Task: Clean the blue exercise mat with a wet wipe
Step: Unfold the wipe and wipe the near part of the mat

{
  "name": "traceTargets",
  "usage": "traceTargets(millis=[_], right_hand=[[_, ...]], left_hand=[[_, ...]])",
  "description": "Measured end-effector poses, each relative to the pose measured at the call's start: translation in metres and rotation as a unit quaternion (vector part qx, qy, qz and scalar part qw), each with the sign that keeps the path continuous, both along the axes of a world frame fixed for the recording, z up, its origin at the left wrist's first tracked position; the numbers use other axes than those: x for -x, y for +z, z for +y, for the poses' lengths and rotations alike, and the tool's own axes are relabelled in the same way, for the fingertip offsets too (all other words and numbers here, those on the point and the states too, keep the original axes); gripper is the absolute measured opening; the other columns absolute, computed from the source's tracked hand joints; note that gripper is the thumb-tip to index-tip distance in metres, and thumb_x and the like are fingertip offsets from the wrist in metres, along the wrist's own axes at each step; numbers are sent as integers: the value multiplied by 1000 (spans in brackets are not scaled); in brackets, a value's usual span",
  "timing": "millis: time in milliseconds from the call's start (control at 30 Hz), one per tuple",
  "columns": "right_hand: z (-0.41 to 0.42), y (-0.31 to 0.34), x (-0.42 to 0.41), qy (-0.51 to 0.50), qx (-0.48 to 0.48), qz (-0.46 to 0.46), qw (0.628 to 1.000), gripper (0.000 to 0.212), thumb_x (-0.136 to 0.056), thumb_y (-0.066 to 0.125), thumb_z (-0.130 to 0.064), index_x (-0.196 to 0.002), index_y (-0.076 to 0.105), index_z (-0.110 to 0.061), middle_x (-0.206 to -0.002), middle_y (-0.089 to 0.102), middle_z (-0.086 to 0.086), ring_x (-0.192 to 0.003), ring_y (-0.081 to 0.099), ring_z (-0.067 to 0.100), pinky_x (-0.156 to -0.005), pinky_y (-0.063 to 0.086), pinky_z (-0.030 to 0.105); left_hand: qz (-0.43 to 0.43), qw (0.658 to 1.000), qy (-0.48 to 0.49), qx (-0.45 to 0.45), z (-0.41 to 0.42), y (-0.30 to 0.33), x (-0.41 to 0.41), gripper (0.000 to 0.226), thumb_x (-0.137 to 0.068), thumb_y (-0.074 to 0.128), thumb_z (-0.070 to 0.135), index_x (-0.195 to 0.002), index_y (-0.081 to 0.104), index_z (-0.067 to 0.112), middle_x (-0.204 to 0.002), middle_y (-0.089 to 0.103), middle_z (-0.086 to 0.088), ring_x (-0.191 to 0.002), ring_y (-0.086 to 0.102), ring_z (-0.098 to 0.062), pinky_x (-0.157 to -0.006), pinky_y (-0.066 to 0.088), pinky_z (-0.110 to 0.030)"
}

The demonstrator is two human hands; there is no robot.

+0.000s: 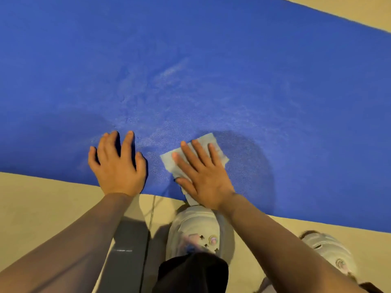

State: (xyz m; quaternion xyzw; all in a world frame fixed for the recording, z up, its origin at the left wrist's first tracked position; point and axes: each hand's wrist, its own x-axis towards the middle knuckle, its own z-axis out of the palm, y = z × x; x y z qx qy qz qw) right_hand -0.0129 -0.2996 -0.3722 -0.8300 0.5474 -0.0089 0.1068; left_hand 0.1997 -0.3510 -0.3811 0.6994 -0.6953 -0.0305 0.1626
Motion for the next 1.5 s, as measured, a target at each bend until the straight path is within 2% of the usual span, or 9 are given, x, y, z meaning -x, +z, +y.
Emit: traceTargets(millis=[133, 233, 500, 667, 800, 1033, 1167, 1333, 1500], right_hand=[[-21, -3, 2, 260, 32, 10, 965, 56, -100, 32, -51, -151, 37, -26, -159, 29, 6, -149, 20, 32, -118, 15, 59], [-15, -2, 44, 300, 31, 22, 953, 56, -100, 35, -52, -151, 37, -28, -160, 27, 5, -150, 18, 29, -120, 12, 55], [95, 17, 186, -48, -56, 63, 995, 62, -102, 24, -59, -156, 18, -31, -164, 16, 3, -148, 21, 30, -122, 7, 47], [145, 18, 206, -304, -130, 65, 941, 63, -99, 9, -64, -156, -3, -39, -165, -1, -1, -152, -6, 18, -121, -10, 36], [121, 10, 164, -466, -88, 51, 879, 73, -99, 1, -61, -156, 17, -18, -163, 14, 15, -148, 15, 39, -117, 13, 62], [22, 4, 17, -147, 4, -12, 989, 58, -101, 25, -52, -148, 42, -22, -160, 29, 5, -146, 24, 34, -110, 15, 69], [-39, -8, 30, -21, 42, -18, 999, 59, -95, 33, -56, -144, 48, -28, -156, 38, 1, -144, 34, 23, -113, 19, 63], [-50, -10, 152, -224, 31, -35, 973, 66, -94, 32, -61, -149, 40, -25, -161, 25, 6, -148, 22, 27, -117, 9, 56], [10, -1, 280, -504, -49, 64, 860, 78, -90, 12, -64, -150, 33, -19, -160, 16, 17, -144, 18, 32, -115, 16, 58]], left_hand=[[-13, 1000, -5, 5, -1, -2, -1, 47, -90, 44, 31, -131, 57, 13, -137, 49, -19, -133, 41, -38, -111, 22, -55], [-18, 1000, -6, 10, 0, -3, -2, 48, -91, 43, 32, -132, 57, 12, -137, 50, -19, -134, 41, -38, -111, 22, -56], [-8, 1000, 0, 5, 1, -1, -1, 50, -91, 40, 34, -134, 56, 12, -139, 48, -19, -136, 39, -37, -113, 18, -53], [-6, 1000, -2, 3, 1, -1, -1, 52, -92, 38, 35, -136, 55, 13, -139, 47, -18, -136, 39, -37, -113, 18, -53], [-7, 1000, 1, 13, 2, -1, 0, 51, -92, 39, 34, -135, 55, 12, -138, 47, -18, -135, 40, -37, -113, 18, -51], [6, 1000, 11, -3, 0, 7, 4, 55, -91, 36, 36, -133, 58, 9, -138, 47, -20, -134, 39, -39, -112, 19, -55], [19, 1000, 20, -6, 0, 6, 8, 55, -91, 37, 35, -132, 59, 6, -139, 47, -22, -132, 40, -43, -110, 24, -63], [50, 996, 76, -27, 1, 8, 21, 53, -89, 41, 32, -134, 55, 7, -145, 44, -21, -137, 35, -40, -112, 21, -64], [32, 997, 70, -15, 1, 5, 19, 50, -90, 41, 30, -133, 55, 7, -141, 46, -22, -134, 39, -42, -105, 28, -67]])
